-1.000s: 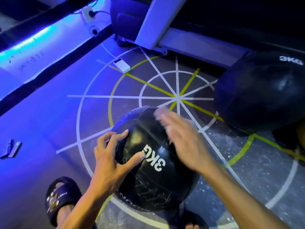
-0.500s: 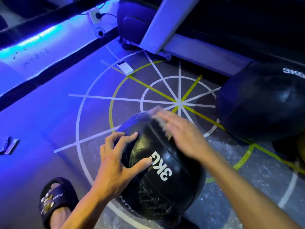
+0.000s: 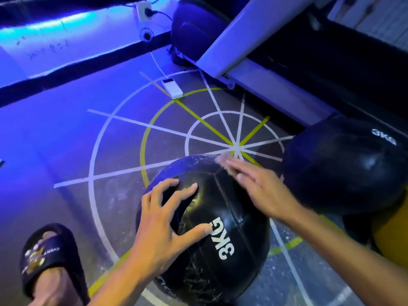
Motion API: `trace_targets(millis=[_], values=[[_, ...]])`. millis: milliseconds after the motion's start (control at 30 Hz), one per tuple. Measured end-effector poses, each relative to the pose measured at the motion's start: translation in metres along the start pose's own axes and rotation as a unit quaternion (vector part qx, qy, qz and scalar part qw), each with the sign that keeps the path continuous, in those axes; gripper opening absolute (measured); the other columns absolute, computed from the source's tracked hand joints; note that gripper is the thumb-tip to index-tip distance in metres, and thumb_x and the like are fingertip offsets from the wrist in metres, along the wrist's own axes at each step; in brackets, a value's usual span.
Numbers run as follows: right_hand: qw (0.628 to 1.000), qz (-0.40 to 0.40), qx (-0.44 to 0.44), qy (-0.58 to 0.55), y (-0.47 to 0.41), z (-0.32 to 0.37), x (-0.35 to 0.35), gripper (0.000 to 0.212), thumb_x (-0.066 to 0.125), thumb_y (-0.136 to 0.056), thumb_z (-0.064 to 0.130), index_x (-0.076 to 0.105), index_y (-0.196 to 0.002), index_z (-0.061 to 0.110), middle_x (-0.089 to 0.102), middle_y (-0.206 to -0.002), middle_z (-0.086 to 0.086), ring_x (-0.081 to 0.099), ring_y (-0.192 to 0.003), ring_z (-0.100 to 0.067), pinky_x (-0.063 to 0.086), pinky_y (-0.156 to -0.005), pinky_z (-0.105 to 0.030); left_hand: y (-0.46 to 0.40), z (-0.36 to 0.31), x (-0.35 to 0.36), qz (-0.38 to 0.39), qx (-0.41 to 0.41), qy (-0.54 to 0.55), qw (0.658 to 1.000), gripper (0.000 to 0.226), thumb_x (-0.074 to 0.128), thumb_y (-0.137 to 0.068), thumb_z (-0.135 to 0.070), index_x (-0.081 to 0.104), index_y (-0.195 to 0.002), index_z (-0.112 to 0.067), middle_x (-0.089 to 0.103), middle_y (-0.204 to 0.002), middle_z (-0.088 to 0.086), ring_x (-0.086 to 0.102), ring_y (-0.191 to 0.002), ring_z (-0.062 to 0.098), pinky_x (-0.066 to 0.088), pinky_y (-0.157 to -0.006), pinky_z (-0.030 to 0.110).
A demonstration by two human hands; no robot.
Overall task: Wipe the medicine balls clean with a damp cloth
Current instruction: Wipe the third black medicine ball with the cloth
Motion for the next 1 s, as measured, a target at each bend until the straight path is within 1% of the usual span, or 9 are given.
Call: trace_targets(millis=[133,200,300,400,467,600,767,900,1000], values=[[0.983,0.080,-0.165,0.014,0.013,0.028,0.025,0.049,0.048,-0.104,0.009,0.054,-0.147,0.032,0.042,-0.158,0.019,0.031,-0.150,-0.002,0.021,-0.124,-0.024,0.003,0.002,0.006,-0.012,0.007,-0.009,1.000,0.077,0.068,-0.070,-0.085,0.051,-0.139,-0.055,0.031,-0.152,-0.023,0.022,-0.147,0.013,0.031,-0.115,0.042],[0.996,0.045,-0.071,-0.023,-0.019,0.000,0.009,0.048,0.048,-0.103,0.019,0.056,-0.141,0.047,0.049,-0.149,0.028,0.041,-0.143,0.001,0.028,-0.117,-0.017,0.001,-0.002,0.010,-0.009,0.007,-0.002,1.000,0.077,0.067,-0.071,-0.084,0.049,-0.142,-0.058,0.031,-0.152,-0.025,0.019,-0.150,0.014,0.029,-0.118,0.044],[0.996,0.023,0.073,-0.046,-0.050,-0.022,0.001,0.044,0.050,-0.097,0.014,0.069,-0.131,0.034,0.061,-0.138,0.021,0.053,-0.133,-0.006,0.034,-0.104,-0.008,0.001,-0.008,0.016,-0.009,0.013,-0.021,1.000,0.077,0.065,-0.072,-0.085,0.046,-0.143,-0.060,0.031,-0.152,-0.024,0.017,-0.152,0.016,0.030,-0.120,0.051],[0.995,0.081,-0.065,-0.008,-0.036,0.027,0.027,0.048,0.051,-0.093,-0.002,0.070,-0.130,0.022,0.060,-0.142,0.015,0.048,-0.134,0.005,0.029,-0.114,-0.011,0.002,-0.007,0.017,-0.011,0.018,-0.021,1.000,0.077,0.064,-0.073,-0.086,0.046,-0.143,-0.060,0.032,-0.152,-0.021,0.019,-0.151,0.018,0.031,-0.119,0.053],[0.990,0.081,-0.113,-0.001,-0.039,0.027,0.031,0.049,0.049,-0.094,0.004,0.069,-0.132,0.027,0.060,-0.142,0.016,0.050,-0.135,0.002,0.031,-0.115,-0.016,0.002,-0.007,0.016,-0.013,0.021,-0.032,0.999,0.077,0.063,-0.073,-0.086,0.046,-0.143,-0.060,0.033,-0.153,-0.020,0.018,-0.152,0.019,0.032,-0.119,0.053],[0.997,0.025,0.074,0.002,-0.075,-0.034,0.007,0.049,0.051,-0.096,0.004,0.074,-0.115,0.043,0.065,-0.135,0.015,0.056,-0.131,-0.007,0.039,-0.102,-0.017,0.004,-0.012,0.018,0.002,0.019,-0.031,0.999,0.077,0.064,-0.073,-0.087,0.042,-0.143,-0.064,0.030,-0.154,-0.023,0.012,-0.154,0.016,0.030,-0.120,0.055],[0.990,0.101,-0.096,0.001,-0.044,0.028,0.036,0.049,0.050,-0.094,-0.002,0.070,-0.131,0.024,0.062,-0.141,0.013,0.049,-0.134,0.004,0.030,-0.115,-0.013,0.008,-0.010,0.019,0.003,0.021,-0.036,0.999,0.076,0.063,-0.073,-0.087,0.042,-0.143,-0.064,0.029,-0.154,-0.023,0.015,-0.154,0.021,0.030,-0.119,0.057],[0.995,0.086,0.045,0.008,-0.078,-0.029,0.007,0.054,0.048,-0.093,0.002,0.073,-0.123,0.039,0.069,-0.131,0.013,0.061,-0.124,-0.006,0.041,-0.111,-0.026,0.006,-0.017,0.025,0.013,0.031,-0.043,0.998,0.076,0.062,-0.075,-0.087,0.040,-0.144,-0.064,0.027,-0.155,-0.025,0.010,-0.155,0.020,0.026,-0.121,0.056],[0.996,0.081,0.015,-0.016,-0.068,-0.008,0.013,0.052,0.050,-0.091,-0.005,0.075,-0.122,0.029,0.065,-0.135,0.014,0.055,-0.131,0.000,0.036,-0.117,-0.023,0.004,-0.020,0.028,0.016,0.038,-0.042,0.998,0.076,0.061,-0.075,-0.088,0.040,-0.144,-0.064,0.027,-0.155,-0.025,0.010,-0.155,0.021,0.024,-0.122,0.055]])
Point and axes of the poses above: each hand's wrist, its own y-axis away from the middle knuckle, its own x-axis out of the palm, z = x × y, the point moved 5 cm from there along -y, towards the middle knuckle
